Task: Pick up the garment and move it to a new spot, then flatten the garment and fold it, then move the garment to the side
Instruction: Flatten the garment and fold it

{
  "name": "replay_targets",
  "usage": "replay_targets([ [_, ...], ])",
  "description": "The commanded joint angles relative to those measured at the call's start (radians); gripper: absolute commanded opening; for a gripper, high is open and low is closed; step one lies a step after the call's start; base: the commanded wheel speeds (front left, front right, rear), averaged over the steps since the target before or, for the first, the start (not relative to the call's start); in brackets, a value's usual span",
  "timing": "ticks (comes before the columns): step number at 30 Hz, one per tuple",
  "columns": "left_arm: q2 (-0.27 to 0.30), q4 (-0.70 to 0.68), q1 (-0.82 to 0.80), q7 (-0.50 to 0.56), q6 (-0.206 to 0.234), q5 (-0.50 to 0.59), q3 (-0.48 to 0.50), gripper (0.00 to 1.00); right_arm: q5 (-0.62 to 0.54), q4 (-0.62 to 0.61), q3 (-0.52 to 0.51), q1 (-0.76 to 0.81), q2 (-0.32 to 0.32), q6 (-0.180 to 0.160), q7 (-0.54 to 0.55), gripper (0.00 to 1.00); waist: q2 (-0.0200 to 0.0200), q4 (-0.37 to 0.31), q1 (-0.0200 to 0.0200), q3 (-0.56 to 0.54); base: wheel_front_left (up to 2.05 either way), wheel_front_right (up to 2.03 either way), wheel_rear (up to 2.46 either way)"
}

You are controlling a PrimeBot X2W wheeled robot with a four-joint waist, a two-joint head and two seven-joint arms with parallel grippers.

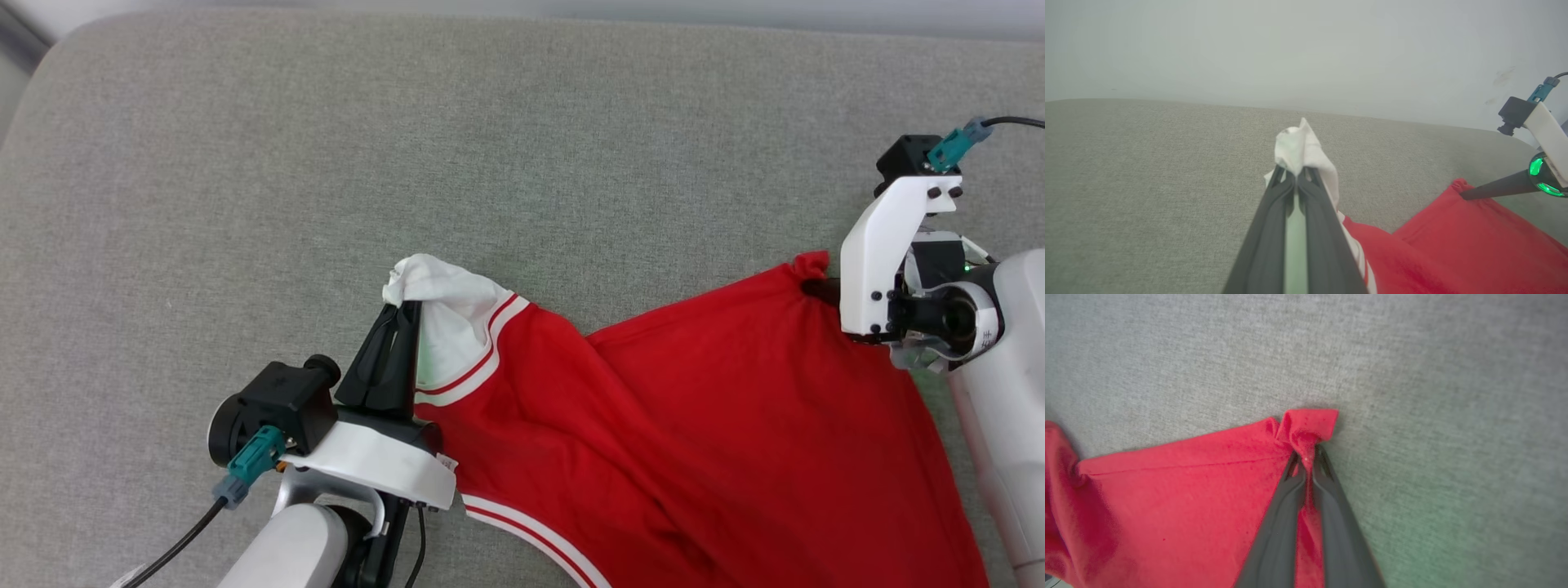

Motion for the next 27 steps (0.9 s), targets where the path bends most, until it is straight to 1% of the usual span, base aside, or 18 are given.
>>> replay_targets([
  [1, 0.0, 0.004, -0.001, -0.003, -0.004, -0.004, 0.001, 0.0, 0.005, 0.033, 0.029, 0.061, 0.013, 0.0, 0.003, 0.0, 0.0, -0.002, -0.0001, -0.009, 0.0, 0.0, 0.0],
  [3, 0.0, 0.015, 0.004, -0.001, -0.006, -0.01, 0.0, 0.0, 0.013, 0.02, 0.043, 0.053, -0.007, 0.0, -0.03, 0.0, 0.0, -0.004, -0.0001, -0.029, 0.0, 0.0, 0.0],
  [6, 0.002, 0.034, 0.012, -0.007, -0.005, -0.02, 0.007, 0.0, 0.002, -0.024, 0.054, 0.046, -0.046, 0.0, -0.132, 0.0, 0.0, -0.009, -0.0001, -0.073, 0.0, 0.0, 0.0],
  [8, 0.005, 0.049, 0.022, -0.008, -0.003, -0.03, 0.016, 0.0, -0.003, -0.052, 0.058, 0.059, -0.058, 0.0, -0.205, 0.0, 0.0, -0.018, -0.0001, -0.111, 0.0, 0.0, 0.0],
  [11, 0.016, 0.073, 0.035, -0.01, -0.004, -0.044, 0.028, 0.0, -0.003, -0.098, 0.052, 0.111, -0.073, 0.0, -0.286, 0.0, 0.0, -0.034, -0.0001, -0.17, 0.0, 0.0, 0.0],
  [14, 0.028, 0.097, 0.043, -0.01, -0.004, -0.058, 0.046, 0.0, -0.006, -0.157, 0.032, 0.175, -0.086, 0.0, -0.337, 0.0, 0.0, -0.053, -0.0001, -0.225, 0.0, 0.0, 0.0],
  [16, 0.038, 0.109, 0.049, -0.004, -0.001, -0.069, 0.057, 0.0, -0.015, -0.203, 0.017, 0.23, -0.096, 0.0, -0.351, 0.0, 0.0, -0.066, -0.0001, -0.257, 0.0, 0.0, 0.0],
  [19, 0.052, 0.129, 0.048, 0.012, -0.007, -0.082, 0.067, 0.0, -0.02, -0.273, -0.013, 0.31, -0.094, 0.0, -0.368, 0.0, 0.0, -0.086, -0.0001, -0.304, 0.0, 0.0, 0.0],
  [23, 0.068, 0.167, 0.013, 0.039, -0.026, -0.102, 0.077, 0.0, -0.029, -0.355, -0.065, 0.396, -0.069, 0.0, -0.357, 0.0, 0.0, -0.108, -0.0001, -0.341, 0.0, 0.0, 0.0],
  [27, 0.072, 0.208, -0.034, 0.056, -0.048, -0.122, 0.085, 0.0, -0.045, -0.414, -0.105, 0.424, -0.049, 0.0, -0.345, 0.0, 0.0, -0.123, -0.0001, -0.353, 0.0, 0.0, 0.0],
])
